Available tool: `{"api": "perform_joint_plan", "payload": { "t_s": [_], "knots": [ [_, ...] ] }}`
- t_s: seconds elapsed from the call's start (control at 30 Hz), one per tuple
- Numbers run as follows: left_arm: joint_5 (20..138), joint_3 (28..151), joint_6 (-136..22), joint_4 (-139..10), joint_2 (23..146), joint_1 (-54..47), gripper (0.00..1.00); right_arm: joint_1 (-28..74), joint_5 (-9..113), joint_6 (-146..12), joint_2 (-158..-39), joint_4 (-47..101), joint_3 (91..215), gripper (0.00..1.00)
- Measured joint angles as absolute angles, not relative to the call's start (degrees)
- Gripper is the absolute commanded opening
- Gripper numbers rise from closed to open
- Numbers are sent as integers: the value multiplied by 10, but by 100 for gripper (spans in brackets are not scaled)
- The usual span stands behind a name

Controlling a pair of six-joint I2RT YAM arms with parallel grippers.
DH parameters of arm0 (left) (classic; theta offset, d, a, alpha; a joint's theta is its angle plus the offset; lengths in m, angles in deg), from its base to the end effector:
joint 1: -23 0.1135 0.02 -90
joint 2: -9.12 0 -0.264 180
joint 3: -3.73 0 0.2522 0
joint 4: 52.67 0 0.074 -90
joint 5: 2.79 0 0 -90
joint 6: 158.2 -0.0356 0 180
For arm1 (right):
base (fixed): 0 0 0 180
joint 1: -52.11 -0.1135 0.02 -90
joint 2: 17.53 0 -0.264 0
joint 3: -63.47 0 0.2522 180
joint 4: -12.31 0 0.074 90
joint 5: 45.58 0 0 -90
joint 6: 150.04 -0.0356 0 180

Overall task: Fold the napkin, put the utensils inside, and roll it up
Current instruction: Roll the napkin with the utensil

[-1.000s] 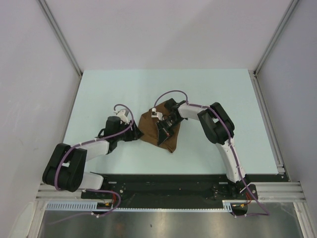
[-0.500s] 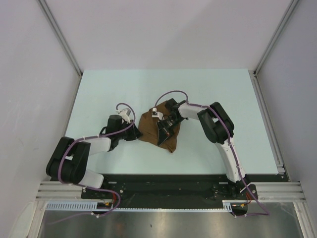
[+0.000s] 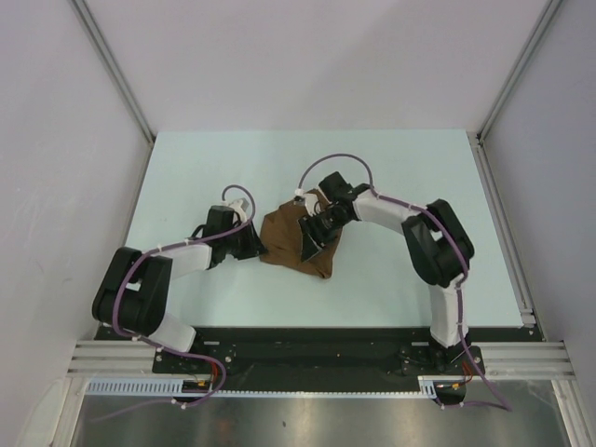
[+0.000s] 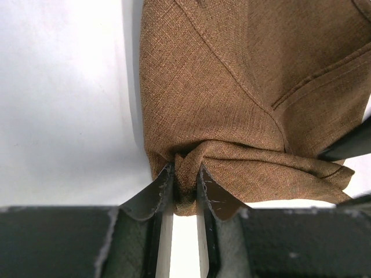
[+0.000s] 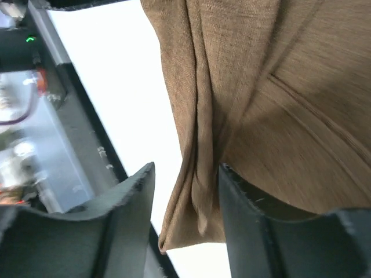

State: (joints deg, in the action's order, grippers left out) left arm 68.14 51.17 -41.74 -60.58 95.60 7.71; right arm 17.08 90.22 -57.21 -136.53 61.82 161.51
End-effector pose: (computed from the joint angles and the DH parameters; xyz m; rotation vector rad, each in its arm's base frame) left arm 0.2604 -0.0833 0.1395 -0.0771 2.4600 -0.7306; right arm 0.3264 0.2600 0.1610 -1.0912 2.5597 1.2588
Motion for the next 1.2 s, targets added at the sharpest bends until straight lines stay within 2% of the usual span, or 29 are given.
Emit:
{"api": "perform_joint_plan", "payload": {
  "t_s": [0.23, 0.47, 0.57, 0.67, 0.87, 0.9, 1.0, 1.13, 1.2],
  "knots": [
    [681, 530, -418, -635, 964, 77, 22, 135, 764, -570, -1208, 513, 1488, 59],
    [681, 534, -418, -642, 966, 77, 20, 79, 664, -553, -1202, 493, 1469, 58],
    [681, 535, -418, -644, 966, 77, 20, 72, 626, -550, -1215, 489, 1470, 55],
    [681, 536, -418, -645, 966, 77, 20, 72, 596, -548, -1224, 486, 1470, 46],
    [681, 536, -418, -646, 966, 77, 20, 76, 573, -541, -1244, 484, 1475, 18],
    [682, 536, -418, -646, 966, 77, 20, 76, 573, -539, -1248, 484, 1477, 11],
    [683, 536, -418, -646, 966, 77, 22, 78, 580, -540, -1261, 486, 1486, 6],
    [693, 541, -420, -658, 965, 77, 40, 94, 604, -541, -1274, 492, 1498, 5],
    [703, 541, -422, -664, 960, 77, 45, 102, 620, -543, -1282, 495, 1503, 6]
  ]
}}
